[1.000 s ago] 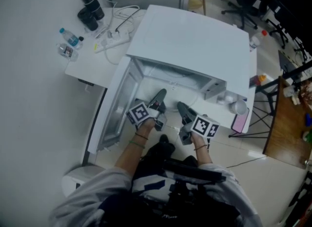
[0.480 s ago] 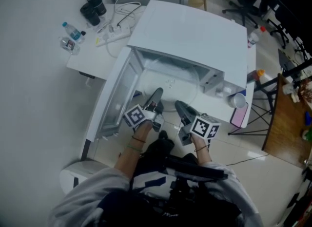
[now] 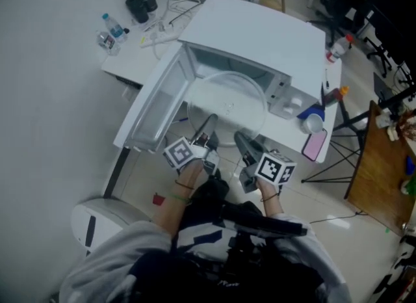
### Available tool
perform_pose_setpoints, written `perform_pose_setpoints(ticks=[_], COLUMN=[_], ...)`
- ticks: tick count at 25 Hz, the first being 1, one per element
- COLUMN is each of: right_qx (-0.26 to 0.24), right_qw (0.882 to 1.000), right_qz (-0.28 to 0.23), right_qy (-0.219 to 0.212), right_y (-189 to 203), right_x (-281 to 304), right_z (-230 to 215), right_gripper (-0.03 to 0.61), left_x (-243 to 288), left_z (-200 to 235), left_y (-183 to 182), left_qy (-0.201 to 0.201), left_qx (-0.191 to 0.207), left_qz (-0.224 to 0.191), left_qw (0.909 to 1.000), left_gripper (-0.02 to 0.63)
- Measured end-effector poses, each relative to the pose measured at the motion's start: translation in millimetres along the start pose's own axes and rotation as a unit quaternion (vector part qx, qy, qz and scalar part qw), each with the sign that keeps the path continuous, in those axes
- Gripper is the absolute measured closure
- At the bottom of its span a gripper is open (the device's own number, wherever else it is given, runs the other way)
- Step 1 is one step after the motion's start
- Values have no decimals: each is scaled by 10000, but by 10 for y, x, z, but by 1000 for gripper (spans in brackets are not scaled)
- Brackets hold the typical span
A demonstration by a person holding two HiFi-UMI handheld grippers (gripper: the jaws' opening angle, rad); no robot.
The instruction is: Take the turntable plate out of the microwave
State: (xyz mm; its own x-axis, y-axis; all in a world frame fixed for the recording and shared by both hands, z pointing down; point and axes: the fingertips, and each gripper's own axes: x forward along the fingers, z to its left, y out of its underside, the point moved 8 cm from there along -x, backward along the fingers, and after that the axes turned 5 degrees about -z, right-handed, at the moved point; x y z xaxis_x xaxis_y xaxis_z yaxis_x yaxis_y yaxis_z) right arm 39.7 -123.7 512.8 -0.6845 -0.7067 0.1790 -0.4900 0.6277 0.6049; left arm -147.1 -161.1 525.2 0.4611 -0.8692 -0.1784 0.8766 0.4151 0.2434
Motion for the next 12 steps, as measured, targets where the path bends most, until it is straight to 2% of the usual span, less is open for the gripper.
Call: perform_pose_setpoints(ticks=[12], right_qx=[-272], right_qw=[9987], right_qz=[269], right_qy=[-331], right_y=[324], right_x=[-1184], right_z=[127], right_gripper=[471], left_x=[-807], left_z=[-512], left_y=[938], left_qy=[-41], left_qx=[314], left_qz=[-402], left_qw=[9987], left_gripper=[563])
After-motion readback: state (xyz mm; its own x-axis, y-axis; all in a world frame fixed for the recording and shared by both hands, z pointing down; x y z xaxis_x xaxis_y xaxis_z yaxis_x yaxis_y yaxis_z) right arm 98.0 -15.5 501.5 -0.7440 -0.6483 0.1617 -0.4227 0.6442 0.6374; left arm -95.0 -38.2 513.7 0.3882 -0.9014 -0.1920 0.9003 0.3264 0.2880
